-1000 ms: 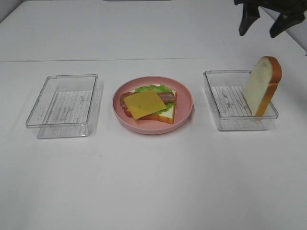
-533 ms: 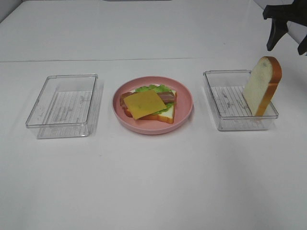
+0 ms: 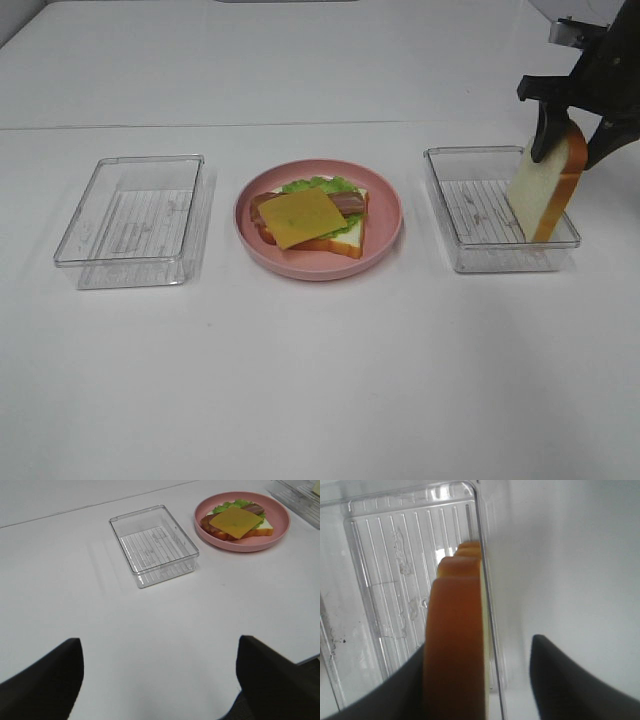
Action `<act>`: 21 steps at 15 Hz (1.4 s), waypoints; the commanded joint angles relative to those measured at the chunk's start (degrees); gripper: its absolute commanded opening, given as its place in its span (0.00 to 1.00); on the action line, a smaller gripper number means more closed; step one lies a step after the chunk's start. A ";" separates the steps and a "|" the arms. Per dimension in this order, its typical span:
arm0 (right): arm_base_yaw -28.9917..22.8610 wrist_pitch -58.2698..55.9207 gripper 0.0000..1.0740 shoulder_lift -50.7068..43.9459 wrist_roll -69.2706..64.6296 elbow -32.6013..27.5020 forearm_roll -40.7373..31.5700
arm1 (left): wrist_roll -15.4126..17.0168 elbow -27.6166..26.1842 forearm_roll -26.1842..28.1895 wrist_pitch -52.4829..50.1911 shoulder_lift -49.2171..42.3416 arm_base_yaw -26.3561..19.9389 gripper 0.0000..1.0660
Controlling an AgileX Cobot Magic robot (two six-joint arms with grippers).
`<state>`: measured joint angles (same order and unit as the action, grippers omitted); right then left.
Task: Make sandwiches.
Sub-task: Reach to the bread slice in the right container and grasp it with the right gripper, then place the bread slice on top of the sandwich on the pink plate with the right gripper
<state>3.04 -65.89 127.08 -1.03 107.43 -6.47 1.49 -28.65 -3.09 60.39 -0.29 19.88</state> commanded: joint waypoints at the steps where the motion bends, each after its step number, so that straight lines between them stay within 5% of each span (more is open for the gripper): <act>1: 0.23 0.46 0.00 0.23 0.52 0.11 -0.46 | 0.52 0.11 0.00 -0.57 -1.20 0.00 0.74; 7: 0.11 -0.17 0.00 -4.35 2.81 0.11 -8.37 | 0.52 0.11 0.00 -0.57 -1.20 0.00 0.74; 12: 0.06 -3.32 0.00 -8.94 17.19 0.06 -36.96 | 0.52 0.11 0.00 -0.57 -1.20 0.00 0.74; 16: -3.44 0.40 0.00 -8.82 22.92 -6.59 -49.05 | 0.52 0.11 0.00 -0.57 -1.20 0.00 0.74; 21: -10.37 14.27 0.00 -8.42 23.55 -15.87 -53.34 | 0.52 0.11 0.00 -0.57 -1.20 0.00 0.74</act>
<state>-6.82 -52.77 118.54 21.60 92.13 -58.04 1.49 -28.65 -3.09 60.39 -0.29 19.88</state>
